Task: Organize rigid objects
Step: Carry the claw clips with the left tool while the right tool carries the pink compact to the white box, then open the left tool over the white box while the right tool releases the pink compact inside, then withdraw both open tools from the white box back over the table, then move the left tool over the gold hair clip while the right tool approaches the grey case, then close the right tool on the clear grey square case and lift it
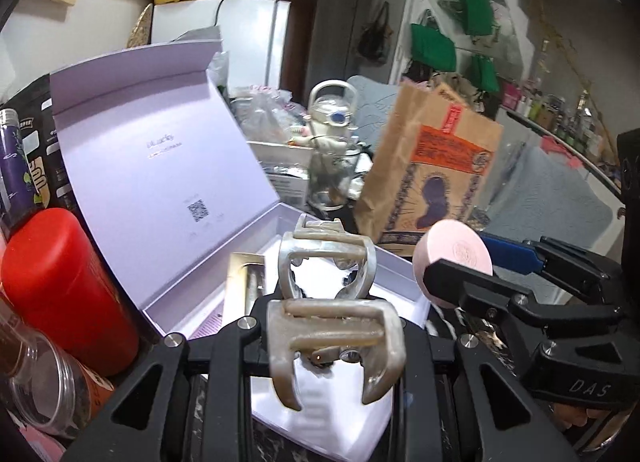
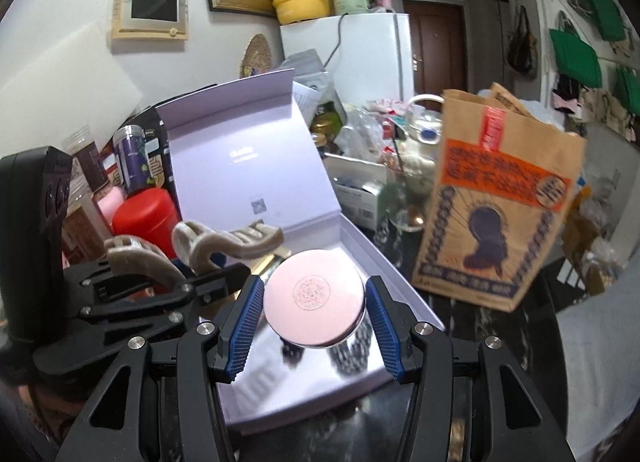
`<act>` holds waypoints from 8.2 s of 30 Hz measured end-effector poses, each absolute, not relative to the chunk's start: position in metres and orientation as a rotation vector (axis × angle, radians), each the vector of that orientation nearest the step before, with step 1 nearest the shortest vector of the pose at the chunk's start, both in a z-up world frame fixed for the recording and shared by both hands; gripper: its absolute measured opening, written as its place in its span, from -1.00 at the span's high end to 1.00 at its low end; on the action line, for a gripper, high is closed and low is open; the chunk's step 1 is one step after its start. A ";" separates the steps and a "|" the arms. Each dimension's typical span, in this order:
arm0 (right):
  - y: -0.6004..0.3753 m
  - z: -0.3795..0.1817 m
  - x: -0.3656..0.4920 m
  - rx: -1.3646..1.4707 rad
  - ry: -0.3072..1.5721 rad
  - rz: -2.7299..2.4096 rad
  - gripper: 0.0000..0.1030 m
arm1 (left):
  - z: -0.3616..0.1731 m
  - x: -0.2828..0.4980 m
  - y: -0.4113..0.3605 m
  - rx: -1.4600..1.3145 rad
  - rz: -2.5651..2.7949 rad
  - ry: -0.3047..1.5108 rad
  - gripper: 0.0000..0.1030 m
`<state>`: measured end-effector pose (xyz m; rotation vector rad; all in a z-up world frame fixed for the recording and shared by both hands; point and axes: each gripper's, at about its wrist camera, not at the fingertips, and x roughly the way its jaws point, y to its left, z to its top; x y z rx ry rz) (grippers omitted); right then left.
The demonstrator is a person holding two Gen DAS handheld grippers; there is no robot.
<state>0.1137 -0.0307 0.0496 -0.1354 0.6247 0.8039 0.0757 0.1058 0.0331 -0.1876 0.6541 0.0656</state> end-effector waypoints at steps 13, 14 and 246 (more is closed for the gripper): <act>0.007 0.041 0.166 -0.146 0.636 0.841 -0.01 | 0.026 0.109 0.144 -0.207 0.199 0.651 0.48; 0.010 0.039 0.171 -0.156 0.654 0.840 -0.01 | 0.025 0.111 0.145 -0.201 0.212 0.651 0.48; -0.167 -0.074 0.178 -0.044 0.923 0.556 -0.50 | -0.087 0.063 -0.025 -0.010 -0.172 0.961 -0.10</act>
